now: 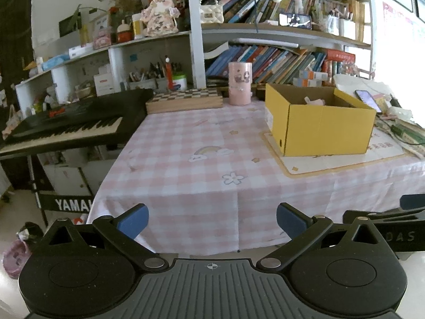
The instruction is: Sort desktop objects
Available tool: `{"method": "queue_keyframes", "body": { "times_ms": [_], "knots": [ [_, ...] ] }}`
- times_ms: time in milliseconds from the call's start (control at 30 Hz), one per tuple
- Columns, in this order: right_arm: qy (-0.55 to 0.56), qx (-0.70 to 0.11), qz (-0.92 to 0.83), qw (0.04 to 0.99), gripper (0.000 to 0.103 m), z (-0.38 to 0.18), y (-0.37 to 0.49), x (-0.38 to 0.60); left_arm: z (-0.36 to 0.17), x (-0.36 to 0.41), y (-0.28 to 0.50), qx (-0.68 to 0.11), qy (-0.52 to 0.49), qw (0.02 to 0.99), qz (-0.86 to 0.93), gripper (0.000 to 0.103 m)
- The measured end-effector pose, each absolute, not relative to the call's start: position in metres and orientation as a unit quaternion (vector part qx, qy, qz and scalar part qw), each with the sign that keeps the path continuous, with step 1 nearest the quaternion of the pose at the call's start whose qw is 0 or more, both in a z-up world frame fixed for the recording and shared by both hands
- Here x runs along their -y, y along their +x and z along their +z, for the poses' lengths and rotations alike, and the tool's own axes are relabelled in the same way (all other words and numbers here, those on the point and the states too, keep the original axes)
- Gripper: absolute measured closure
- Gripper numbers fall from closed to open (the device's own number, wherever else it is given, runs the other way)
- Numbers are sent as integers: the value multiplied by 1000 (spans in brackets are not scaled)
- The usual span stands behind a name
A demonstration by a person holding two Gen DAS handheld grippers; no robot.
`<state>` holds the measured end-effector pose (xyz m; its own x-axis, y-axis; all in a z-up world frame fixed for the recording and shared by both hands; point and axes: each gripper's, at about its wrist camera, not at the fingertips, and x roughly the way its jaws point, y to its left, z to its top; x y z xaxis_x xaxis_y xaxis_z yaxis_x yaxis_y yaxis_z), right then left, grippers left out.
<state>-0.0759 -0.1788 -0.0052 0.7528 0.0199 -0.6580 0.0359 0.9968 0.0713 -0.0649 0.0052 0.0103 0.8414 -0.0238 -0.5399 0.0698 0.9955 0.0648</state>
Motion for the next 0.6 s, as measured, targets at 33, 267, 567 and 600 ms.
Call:
{"method": "queue_keyframes", "body": {
  "times_ms": [33, 267, 567, 600],
  "knots": [
    [40, -352, -4, 935, 0, -5, -76, 179, 10, -5, -66, -279, 40, 959, -27, 0],
    [39, -353, -2, 935, 0, -8, -76, 179, 10, -6, -66, -281, 30, 959, -23, 0],
    [38, -352, 0, 935, 0, -8, -77, 179, 10, -9, -67, -283, 25, 959, -14, 0],
    [38, -352, 1, 935, 0, -8, -77, 179, 10, -8, -67, -282, 28, 959, -12, 0]
  ]
}}
